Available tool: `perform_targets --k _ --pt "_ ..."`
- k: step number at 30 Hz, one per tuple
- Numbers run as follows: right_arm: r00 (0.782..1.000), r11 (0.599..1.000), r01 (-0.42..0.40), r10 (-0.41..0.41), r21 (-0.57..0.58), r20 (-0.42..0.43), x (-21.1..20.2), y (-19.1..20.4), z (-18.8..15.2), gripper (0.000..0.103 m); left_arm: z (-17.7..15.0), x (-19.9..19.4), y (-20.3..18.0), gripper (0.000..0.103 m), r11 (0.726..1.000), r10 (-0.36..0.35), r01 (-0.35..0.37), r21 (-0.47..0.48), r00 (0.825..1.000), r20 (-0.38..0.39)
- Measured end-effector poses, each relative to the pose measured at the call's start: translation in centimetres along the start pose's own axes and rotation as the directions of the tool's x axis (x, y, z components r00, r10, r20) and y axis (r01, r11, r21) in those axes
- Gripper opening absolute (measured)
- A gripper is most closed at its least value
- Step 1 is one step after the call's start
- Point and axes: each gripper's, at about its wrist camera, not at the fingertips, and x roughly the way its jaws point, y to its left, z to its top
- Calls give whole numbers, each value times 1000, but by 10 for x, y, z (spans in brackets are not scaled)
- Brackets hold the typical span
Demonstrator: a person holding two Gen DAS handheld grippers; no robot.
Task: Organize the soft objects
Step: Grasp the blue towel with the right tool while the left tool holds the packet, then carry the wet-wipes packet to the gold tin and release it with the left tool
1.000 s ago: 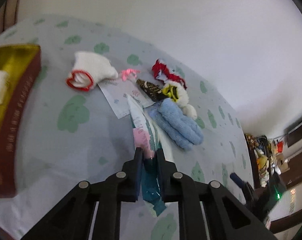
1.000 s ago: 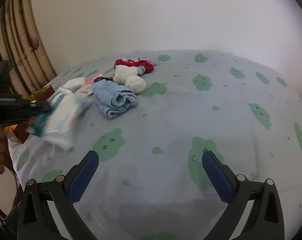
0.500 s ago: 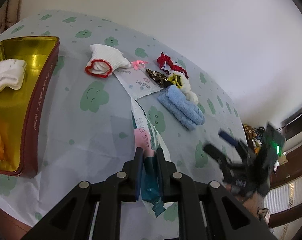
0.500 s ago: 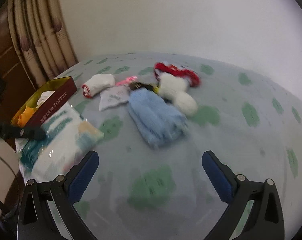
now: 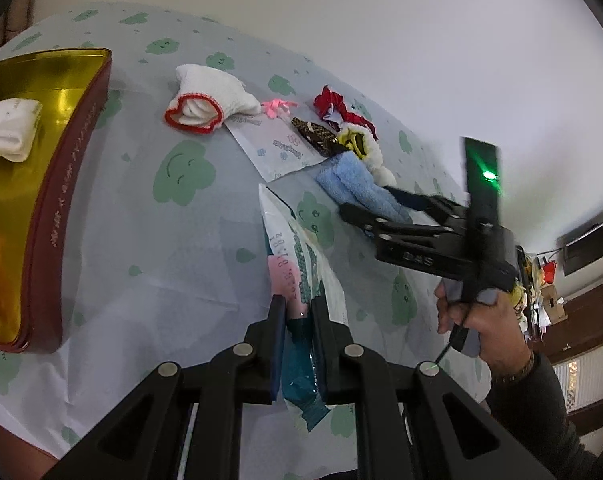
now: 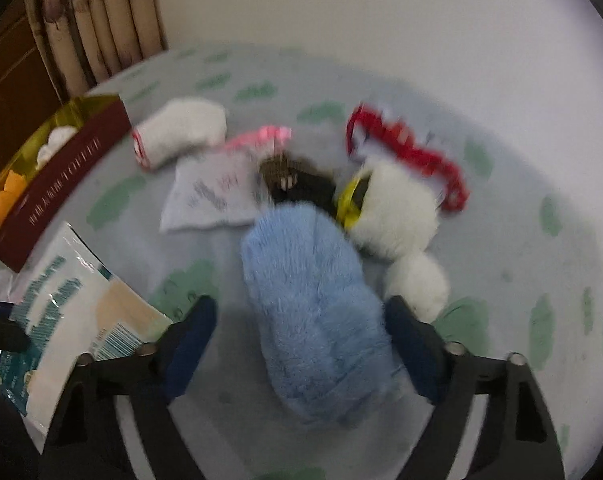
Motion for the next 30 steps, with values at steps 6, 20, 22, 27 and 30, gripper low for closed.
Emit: perform_targets --k 6,20,22,27,30 --pt "1000 999 -21 20 47 18 -12 -6 -9 29 0 12 3 14 1000 -2 3 15 999 -38" --pt "987 958 -104 66 266 150 -80 -11 -104 29 3 28 0 53 993 114 -112 26 989 -100" --pt "986 954 -107 66 280 151 -82 -12 -115 29 5 35 -12 58 982 169 -158 100 979 -111" --pt "977 920 -168 109 353 182 -80 -19 -130 29 14 55 -30 64 980 177 -158 120 969 -171" --pt "976 921 -170 109 351 187 -79 -18 -131 29 20 63 -36 66 979 192 -175 101 960 -202"
